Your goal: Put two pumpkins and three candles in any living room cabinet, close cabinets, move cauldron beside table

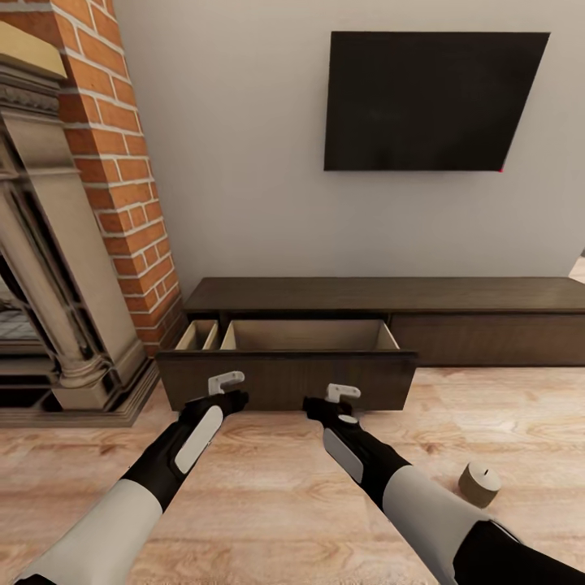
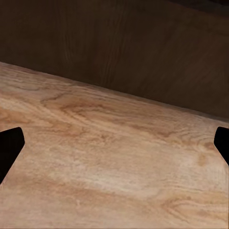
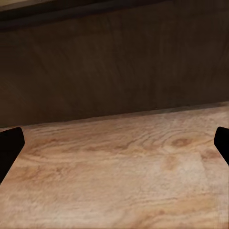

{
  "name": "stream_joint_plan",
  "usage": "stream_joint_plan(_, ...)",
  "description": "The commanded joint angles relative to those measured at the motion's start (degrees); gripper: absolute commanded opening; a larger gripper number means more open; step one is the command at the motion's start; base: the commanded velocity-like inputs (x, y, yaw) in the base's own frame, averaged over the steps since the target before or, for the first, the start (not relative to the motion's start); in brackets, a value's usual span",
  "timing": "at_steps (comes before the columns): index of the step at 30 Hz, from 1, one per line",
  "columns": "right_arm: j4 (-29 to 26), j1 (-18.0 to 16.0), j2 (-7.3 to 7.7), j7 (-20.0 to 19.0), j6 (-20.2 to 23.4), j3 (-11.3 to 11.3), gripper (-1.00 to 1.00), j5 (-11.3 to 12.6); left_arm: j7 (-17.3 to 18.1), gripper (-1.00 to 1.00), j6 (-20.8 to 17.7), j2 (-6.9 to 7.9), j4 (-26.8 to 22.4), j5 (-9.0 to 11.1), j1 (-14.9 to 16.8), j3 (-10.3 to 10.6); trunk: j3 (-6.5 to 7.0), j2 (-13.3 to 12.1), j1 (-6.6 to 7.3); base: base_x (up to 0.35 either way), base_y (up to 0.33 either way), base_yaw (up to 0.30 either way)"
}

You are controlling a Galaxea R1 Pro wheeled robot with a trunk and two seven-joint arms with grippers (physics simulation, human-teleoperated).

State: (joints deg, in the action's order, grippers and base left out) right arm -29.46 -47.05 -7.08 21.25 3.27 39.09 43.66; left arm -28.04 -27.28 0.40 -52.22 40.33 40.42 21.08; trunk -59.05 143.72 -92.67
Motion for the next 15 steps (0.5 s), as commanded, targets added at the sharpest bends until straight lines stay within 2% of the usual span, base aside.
stream_joint_plan(1,-0.04,-0.06,0.05,0.39,-0.39,0.47,1.00,0.20,-0.53,1.00,0.73,0.04,-0.05,-0.12,0.01,0.25,-0.29,0.05,-0.01,0.000,0.000,0.000)
stream_joint_plan(5,0.21,-0.06,0.08,-0.22,-2.86,1.47,1.00,0.20,-0.46,1.00,2.22,0.04,0.07,-1.73,-0.20,0.42,-1.17,0.10,-0.11,0.000,0.000,0.000)
stream_joint_plan(9,0.79,-0.06,0.13,-0.48,-5.49,4.33,1.00,0.32,-0.44,1.00,2.53,0.37,0.07,-2.80,-0.39,0.49,-2.06,0.15,-0.22,0.000,0.000,0.000)
stream_joint_plan(12,4.48,-0.06,0.07,-0.51,-8.73,5.62,1.00,0.38,-0.44,1.00,2.57,0.73,0.05,-3.37,-0.44,0.58,-2.72,0.19,-0.29,0.000,0.000,0.000)
stream_joint_plan(15,8.91,-0.06,0.05,-0.51,-13.69,5.80,1.00,0.59,-0.33,1.00,3.28,0.82,0.11,-5.43,-0.61,0.66,-3.39,0.23,-0.37,0.000,0.000,0.000)
